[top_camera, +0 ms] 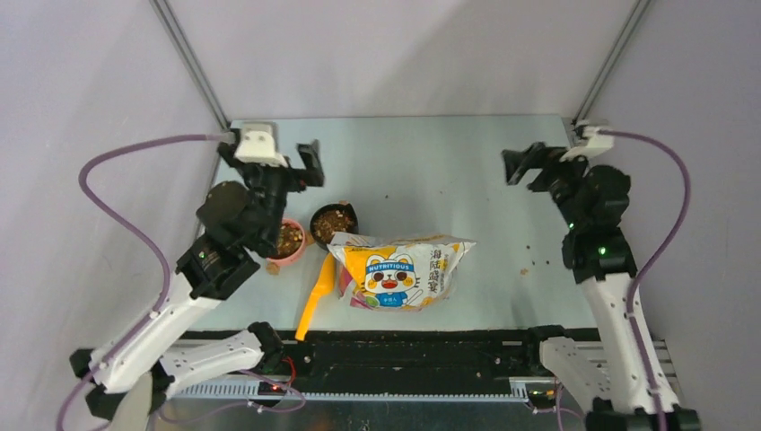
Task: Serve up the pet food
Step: Reset both arms
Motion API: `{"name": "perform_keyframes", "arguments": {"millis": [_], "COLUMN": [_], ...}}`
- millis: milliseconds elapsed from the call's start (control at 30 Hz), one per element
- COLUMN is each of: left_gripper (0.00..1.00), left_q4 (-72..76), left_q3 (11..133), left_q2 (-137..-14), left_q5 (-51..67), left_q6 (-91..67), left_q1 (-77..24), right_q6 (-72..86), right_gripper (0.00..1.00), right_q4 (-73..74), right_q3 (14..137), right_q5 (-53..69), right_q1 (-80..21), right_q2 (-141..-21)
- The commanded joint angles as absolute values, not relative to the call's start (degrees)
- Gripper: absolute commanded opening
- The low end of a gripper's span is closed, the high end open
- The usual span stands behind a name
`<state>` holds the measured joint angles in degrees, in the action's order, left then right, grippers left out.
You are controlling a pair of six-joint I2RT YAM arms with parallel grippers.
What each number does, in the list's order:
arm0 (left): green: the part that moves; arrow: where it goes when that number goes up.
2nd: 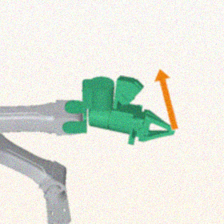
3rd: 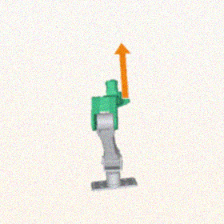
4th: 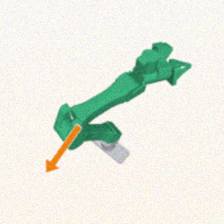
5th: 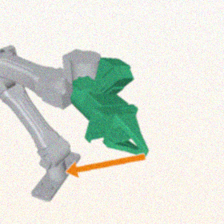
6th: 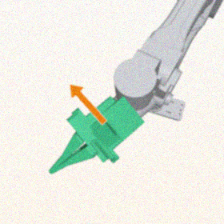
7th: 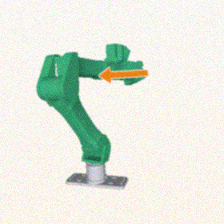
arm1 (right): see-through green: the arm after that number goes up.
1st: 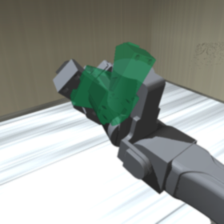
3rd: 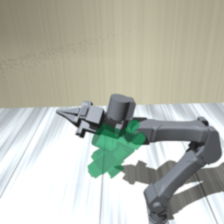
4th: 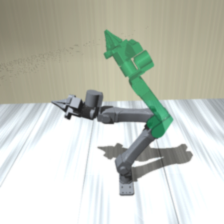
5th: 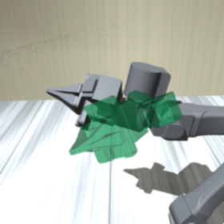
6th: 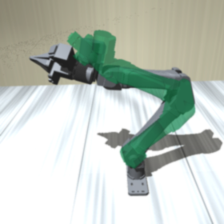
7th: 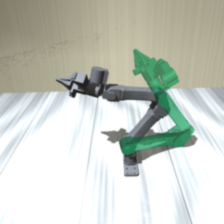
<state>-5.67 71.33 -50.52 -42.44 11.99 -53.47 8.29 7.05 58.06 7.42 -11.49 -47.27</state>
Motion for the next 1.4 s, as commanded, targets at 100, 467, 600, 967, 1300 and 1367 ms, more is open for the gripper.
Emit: {"name": "perform_keyframes", "arguments": {"millis": [100,467,600,967,1300,1367], "left_gripper": [0.99,0.99,0.99,0.99,1.00,0.99], "left_q4": [-32.62,-42.60,-39.72,-40.15,-39.39,-39.53], "left_q3": [64.62,47.82,46.30,43.85,42.84,42.99], "left_q2": [-49.06,-38.51,-35.40,-30.67,-27.78,-27.72], "left_q5": [-42.18,-49.24,-46.94,-45.65,-43.71,-43.76], "left_q6": [-34.25,-47.65,-46.04,-46.93,-46.58,-46.54], "left_q1": [-21.79,-16.70,-16.70,-16.70,-16.71,-16.70], "right_q6": [28.87,23.51,22.12,21.38,21.21,21.53], "right_gripper": [0.99,0.99,0.99,0.99,0.99,0.99], "right_q4": [20.60,22.08,20.47,20.45,20.21,19.86], "right_q3": [54.46,49.04,46.88,45.53,44.83,44.82], "right_q5": [11.28,1.58,-1.28,-3.21,-2.16,-1.95], "right_q1": [10.34,11.95,11.95,11.95,11.95,11.95], "right_q2": [-53.68,-48.51,-44.76,-40.61,-39.73,-39.80]}}
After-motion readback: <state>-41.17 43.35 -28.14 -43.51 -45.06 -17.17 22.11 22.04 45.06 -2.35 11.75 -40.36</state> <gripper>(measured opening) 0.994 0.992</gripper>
